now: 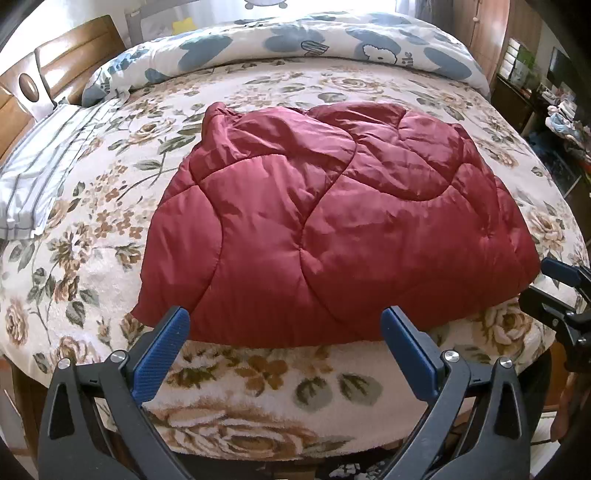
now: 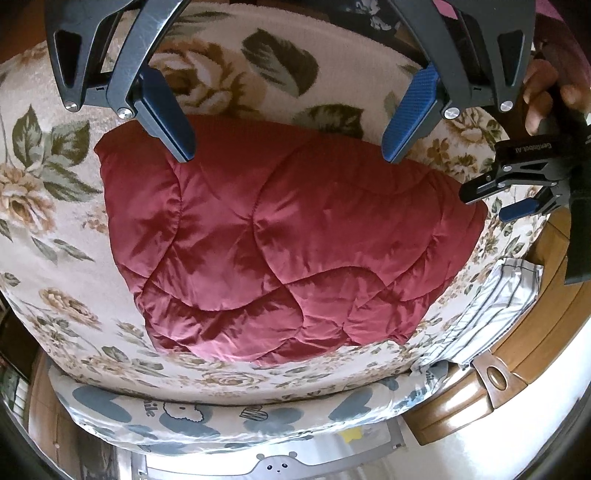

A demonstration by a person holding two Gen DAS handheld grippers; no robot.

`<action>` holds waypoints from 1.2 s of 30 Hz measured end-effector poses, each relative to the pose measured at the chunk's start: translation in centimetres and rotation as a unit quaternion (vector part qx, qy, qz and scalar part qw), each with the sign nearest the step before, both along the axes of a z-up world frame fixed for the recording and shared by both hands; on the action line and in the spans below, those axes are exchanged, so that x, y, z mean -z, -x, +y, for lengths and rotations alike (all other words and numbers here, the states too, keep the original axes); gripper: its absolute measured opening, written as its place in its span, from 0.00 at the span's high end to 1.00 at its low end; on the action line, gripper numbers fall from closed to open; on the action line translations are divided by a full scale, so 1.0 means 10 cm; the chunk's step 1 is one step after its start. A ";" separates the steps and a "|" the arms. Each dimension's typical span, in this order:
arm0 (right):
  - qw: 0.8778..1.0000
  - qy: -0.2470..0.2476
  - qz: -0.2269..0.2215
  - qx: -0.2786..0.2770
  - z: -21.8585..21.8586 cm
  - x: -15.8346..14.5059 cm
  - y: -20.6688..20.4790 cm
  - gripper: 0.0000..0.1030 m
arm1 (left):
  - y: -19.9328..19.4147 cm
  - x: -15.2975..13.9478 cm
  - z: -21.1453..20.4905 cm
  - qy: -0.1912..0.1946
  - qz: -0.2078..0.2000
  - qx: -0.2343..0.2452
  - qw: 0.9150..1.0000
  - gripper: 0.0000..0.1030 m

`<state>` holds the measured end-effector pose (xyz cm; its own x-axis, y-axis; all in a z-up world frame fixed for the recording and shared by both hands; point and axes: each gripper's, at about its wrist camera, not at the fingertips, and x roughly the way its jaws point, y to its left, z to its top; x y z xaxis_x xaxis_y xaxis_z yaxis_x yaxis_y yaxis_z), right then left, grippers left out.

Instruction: Fold large clothes

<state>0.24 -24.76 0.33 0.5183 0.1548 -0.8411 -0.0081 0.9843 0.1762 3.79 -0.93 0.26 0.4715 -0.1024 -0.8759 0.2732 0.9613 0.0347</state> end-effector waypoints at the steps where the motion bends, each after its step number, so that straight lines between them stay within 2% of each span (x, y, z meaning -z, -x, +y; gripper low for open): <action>1: 1.000 0.000 0.000 0.000 0.00 0.00 -0.01 0.02 | 0.00 0.00 0.00 0.000 -0.001 0.000 1.000 0.00; 36: 1.000 0.005 -0.007 -0.008 0.03 -0.05 -0.10 0.02 | -0.07 -0.02 -0.01 -0.005 -0.008 0.007 1.000 0.00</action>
<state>1.19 -24.44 0.84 0.5279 0.1548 -0.8351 -0.0264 0.9858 0.1660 4.47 -1.01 0.51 0.4841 -0.0994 -0.8694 0.2850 0.9572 0.0493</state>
